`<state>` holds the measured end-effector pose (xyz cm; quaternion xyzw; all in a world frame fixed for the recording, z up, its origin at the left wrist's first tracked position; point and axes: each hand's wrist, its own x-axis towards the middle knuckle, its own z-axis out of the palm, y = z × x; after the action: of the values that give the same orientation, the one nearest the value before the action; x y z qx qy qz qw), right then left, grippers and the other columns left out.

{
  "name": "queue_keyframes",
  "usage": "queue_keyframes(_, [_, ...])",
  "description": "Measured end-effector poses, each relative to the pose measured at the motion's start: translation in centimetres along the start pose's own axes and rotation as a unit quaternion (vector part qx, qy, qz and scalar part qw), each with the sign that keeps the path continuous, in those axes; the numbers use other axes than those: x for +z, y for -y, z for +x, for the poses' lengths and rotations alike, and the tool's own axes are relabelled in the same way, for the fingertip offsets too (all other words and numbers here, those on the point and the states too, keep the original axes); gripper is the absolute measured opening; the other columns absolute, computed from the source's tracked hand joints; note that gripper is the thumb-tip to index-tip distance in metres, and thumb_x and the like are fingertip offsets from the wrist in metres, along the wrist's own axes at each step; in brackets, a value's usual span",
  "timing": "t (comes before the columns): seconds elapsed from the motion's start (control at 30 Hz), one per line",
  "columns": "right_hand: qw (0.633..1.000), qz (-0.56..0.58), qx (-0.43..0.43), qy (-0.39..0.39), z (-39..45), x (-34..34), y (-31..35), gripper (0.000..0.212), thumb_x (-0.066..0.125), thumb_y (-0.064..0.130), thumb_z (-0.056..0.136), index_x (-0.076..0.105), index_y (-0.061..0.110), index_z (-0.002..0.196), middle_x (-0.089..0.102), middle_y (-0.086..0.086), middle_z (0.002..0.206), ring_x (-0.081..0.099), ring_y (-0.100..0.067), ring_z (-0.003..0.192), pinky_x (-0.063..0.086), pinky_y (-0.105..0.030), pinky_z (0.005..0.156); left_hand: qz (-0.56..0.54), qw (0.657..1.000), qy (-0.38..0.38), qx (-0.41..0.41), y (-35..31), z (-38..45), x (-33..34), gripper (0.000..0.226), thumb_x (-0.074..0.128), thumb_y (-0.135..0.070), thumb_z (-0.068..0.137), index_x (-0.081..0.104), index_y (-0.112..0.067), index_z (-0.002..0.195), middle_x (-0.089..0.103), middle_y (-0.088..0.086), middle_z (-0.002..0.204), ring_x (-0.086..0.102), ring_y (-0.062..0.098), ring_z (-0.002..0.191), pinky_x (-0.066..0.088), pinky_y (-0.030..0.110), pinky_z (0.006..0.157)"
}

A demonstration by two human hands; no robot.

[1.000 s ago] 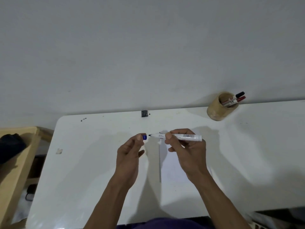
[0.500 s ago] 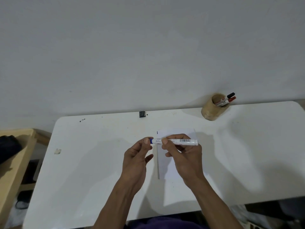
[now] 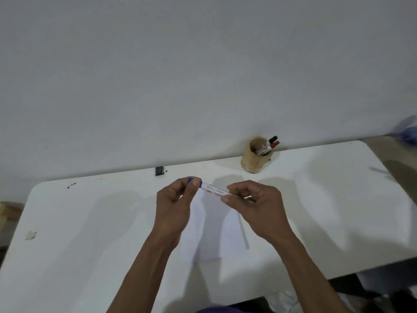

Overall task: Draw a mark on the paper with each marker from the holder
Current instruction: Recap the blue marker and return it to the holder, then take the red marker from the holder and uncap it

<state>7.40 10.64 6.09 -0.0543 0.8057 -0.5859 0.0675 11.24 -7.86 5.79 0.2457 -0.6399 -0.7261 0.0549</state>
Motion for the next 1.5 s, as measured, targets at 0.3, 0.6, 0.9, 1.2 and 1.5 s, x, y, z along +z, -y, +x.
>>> queue_keyframes(0.3, [0.992, -0.106, -0.075, 0.005, 3.0, -3.8, -2.4, 0.043, 0.071, 0.017, 0.094, 0.053, 0.032, 0.130, 0.071, 0.019, 0.092, 0.070, -0.002, 0.078, 0.057, -0.018, 0.070, 0.151, 0.987, 0.018, 0.061, -1.0, 1.9, 6.7, 0.030, 0.074, -0.036, 0.088, 0.069, -0.027, 0.116, 0.071, -0.013, 0.103, 0.065, -0.001, 0.094, 0.053, 0.027, 0.086])
queue_keyframes(0.6, [0.979, -0.001, -0.126, -0.158, 11.8, -7.4, -2.1, 0.066, 0.070, 0.012, 0.094, 0.035, 0.039, 0.144, 0.073, -0.001, 0.107, 0.075, -0.008, 0.091, 0.061, -0.023, 0.079, 0.325, 0.942, 0.008, 0.086, 3.6, 7.8, 13.3, 0.079, 0.080, -0.036, 0.083, 0.039, -0.020, 0.148, 0.054, 0.003, 0.144, 0.057, 0.016, 0.121, 0.047, 0.031, 0.096])
queue_keyframes(0.9, [0.979, -0.053, -0.136, -0.146, 15.7, -5.4, -6.1, 0.035, 0.069, 0.008, 0.095, 0.060, 0.019, 0.127, 0.072, 0.000, 0.110, 0.066, -0.003, 0.096, 0.056, -0.014, 0.081, 0.307, 0.933, 0.035, 0.184, 4.5, 10.2, 15.9, 0.055, 0.080, -0.030, 0.081, 0.054, -0.032, 0.130, 0.050, -0.040, 0.106, 0.049, -0.001, 0.108, 0.035, 0.001, 0.082])
queue_keyframes(1.2, [0.970, -0.137, -0.113, -0.163, 16.1, -4.3, -7.7, 0.018, 0.071, 0.020, 0.094, 0.076, 0.013, 0.110, 0.079, -0.003, 0.104, 0.072, -0.021, 0.094, 0.060, -0.040, 0.079, 0.279, 0.937, 0.027, 0.206, 5.8, 10.9, 15.8, 0.059, 0.078, -0.023, 0.084, 0.054, -0.023, 0.137, 0.047, -0.036, 0.118, 0.041, -0.028, 0.113, 0.039, -0.002, 0.087])
queue_keyframes(1.5, [0.981, -0.063, -0.010, -0.185, 13.9, -5.4, -7.7, 0.037, 0.086, 0.031, 0.079, 0.069, 0.017, 0.108, 0.070, 0.008, 0.101, 0.065, -0.003, 0.091, 0.049, -0.012, 0.069, 0.247, 0.944, 0.033, 0.216, 5.5, 10.6, 15.9, 0.055, 0.079, -0.021, 0.085, 0.054, -0.035, 0.132, 0.052, -0.033, 0.119, 0.051, -0.022, 0.111, 0.046, 0.004, 0.091])
